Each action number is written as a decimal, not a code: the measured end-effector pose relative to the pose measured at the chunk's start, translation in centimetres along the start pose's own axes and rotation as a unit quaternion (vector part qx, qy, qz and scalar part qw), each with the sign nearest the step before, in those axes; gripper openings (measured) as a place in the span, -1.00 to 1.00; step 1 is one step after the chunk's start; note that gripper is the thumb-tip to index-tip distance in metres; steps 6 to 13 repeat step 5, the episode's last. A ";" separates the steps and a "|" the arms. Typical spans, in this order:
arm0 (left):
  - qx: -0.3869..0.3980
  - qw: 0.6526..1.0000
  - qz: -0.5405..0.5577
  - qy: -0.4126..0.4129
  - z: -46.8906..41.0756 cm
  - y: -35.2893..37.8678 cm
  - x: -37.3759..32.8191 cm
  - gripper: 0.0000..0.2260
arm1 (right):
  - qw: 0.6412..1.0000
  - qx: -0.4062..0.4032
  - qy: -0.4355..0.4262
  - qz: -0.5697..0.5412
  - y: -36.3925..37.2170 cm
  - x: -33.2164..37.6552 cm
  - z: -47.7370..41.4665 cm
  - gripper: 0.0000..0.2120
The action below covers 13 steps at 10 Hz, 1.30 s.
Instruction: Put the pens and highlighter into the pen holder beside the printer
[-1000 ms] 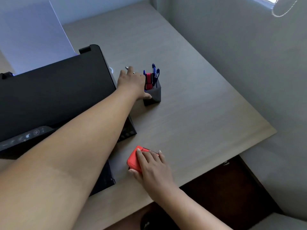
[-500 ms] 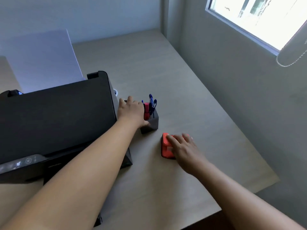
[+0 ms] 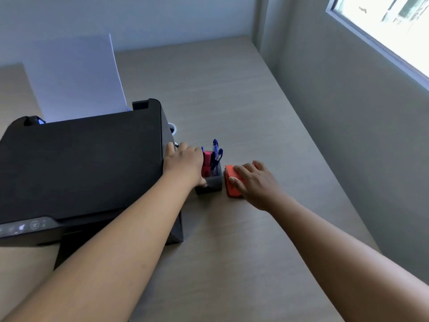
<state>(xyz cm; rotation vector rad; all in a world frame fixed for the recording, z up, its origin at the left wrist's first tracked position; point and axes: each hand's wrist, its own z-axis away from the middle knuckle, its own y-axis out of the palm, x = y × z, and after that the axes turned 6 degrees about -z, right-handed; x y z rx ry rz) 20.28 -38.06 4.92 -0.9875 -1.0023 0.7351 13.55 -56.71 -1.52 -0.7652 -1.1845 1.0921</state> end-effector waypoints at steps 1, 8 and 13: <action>-0.001 1.000 -0.001 -0.004 0.1 0.0 0.1 -0.33 | 1.000 -0.009 -0.019 -0.003 -0.1 -0.2 -0.5 -0.46; -0.023 0.999 0.034 0.014 1.6 -0.8 0.5 -0.08 | 0.998 -0.062 -0.016 -0.029 -0.3 0.4 0.9 -0.39; -0.023 0.999 0.034 0.014 1.6 -0.8 0.5 -0.08 | 0.998 -0.062 -0.016 -0.029 -0.3 0.4 0.9 -0.39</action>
